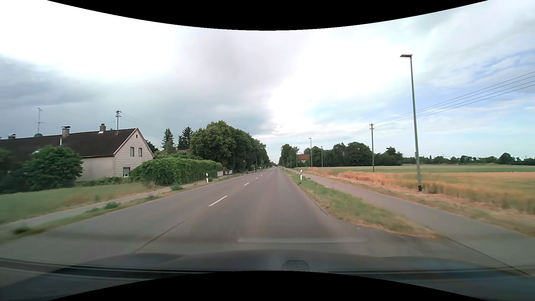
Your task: Follow the waypoints while adhering to traffic rules and regulations
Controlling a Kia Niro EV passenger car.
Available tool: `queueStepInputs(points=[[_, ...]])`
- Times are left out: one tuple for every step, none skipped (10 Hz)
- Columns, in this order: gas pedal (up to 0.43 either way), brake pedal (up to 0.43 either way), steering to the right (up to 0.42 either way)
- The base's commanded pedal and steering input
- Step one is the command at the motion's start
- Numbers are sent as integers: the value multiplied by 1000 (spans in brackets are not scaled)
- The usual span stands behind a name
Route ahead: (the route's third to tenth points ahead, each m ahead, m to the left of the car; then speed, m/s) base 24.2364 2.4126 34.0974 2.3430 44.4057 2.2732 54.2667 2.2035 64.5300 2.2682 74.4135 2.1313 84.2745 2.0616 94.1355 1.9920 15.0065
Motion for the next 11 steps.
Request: queueStepInputs(points=[[138, 0, -4], [138, 0, -4], [138, 0, -4], [138, 0, -3], [138, 0, -1], [150, 0, 0], [150, 0, 0], [150, 0, 0], [150, 0, 0], [150, 0, 0], [150, 0, -1]])
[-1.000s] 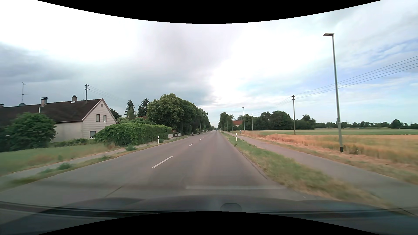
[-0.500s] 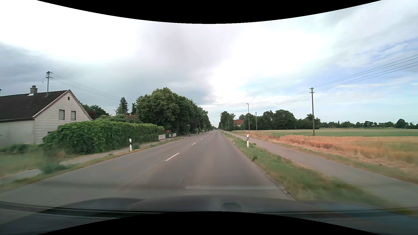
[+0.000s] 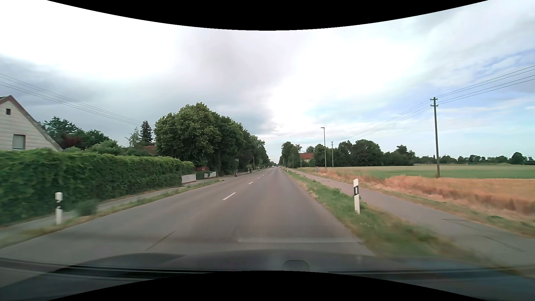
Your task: Follow the waypoints while adhering to traffic rules and regulations
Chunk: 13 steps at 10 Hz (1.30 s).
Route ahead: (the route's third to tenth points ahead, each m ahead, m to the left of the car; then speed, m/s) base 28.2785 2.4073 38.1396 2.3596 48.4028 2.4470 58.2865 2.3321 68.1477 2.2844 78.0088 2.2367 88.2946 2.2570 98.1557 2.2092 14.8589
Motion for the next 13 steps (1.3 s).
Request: queueStepInputs(points=[[150, 0, -1], [150, 0, 0], [150, 0, 0], [150, 0, -1], [150, 0, -1], [150, 0, -1], [150, 0, 0], [150, 0, 0], [150, 0, 0], [150, 0, -1], [150, 0, -1], [150, 0, -1], [150, 0, -1]])
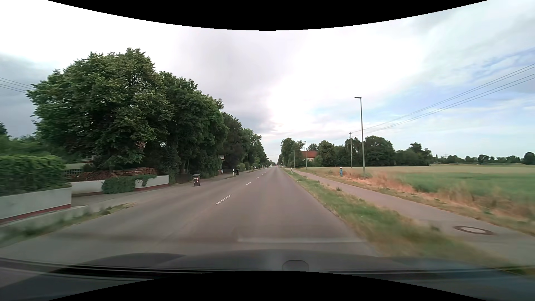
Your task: Follow the waypoints while adhering to traffic rules and regulations
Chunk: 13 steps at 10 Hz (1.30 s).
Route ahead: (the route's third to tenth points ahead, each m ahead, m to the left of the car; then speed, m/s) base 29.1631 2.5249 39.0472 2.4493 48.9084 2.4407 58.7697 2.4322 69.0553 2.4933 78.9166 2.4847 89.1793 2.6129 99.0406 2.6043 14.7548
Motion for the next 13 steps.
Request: queueStepInputs(points=[[150, 0, 0], [150, 0, -1], [157, 0, -1], [157, 0, -1], [157, 0, -1], [169, 0, -1], [169, 0, -1], [169, 0, -1], [169, 0, -1], [169, 0, -1], [169, 0, -1], [169, 0, -1], [169, 0, -2]])
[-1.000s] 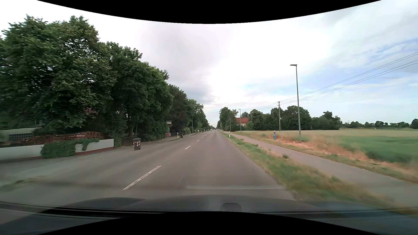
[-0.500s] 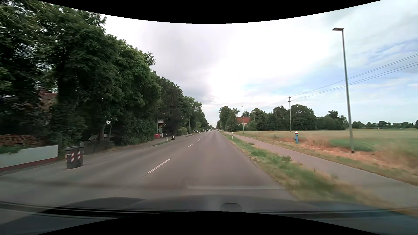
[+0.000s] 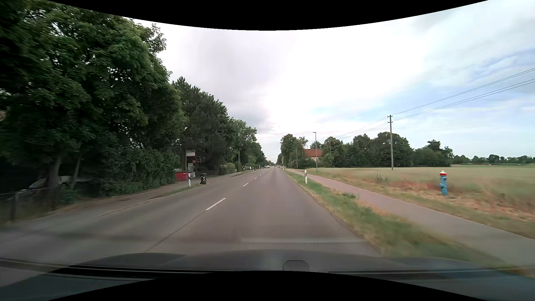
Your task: Follow the waypoints while adhering to traffic rules and regulations
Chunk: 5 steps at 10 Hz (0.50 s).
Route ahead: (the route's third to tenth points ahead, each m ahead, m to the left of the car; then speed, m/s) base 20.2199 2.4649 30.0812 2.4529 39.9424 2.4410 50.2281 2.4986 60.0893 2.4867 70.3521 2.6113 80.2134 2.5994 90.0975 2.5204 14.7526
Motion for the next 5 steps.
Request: queueStepInputs(points=[[169, 0, -2], [169, 0, -2], [169, 0, -2], [169, 0, -2], [169, 0, -2]])
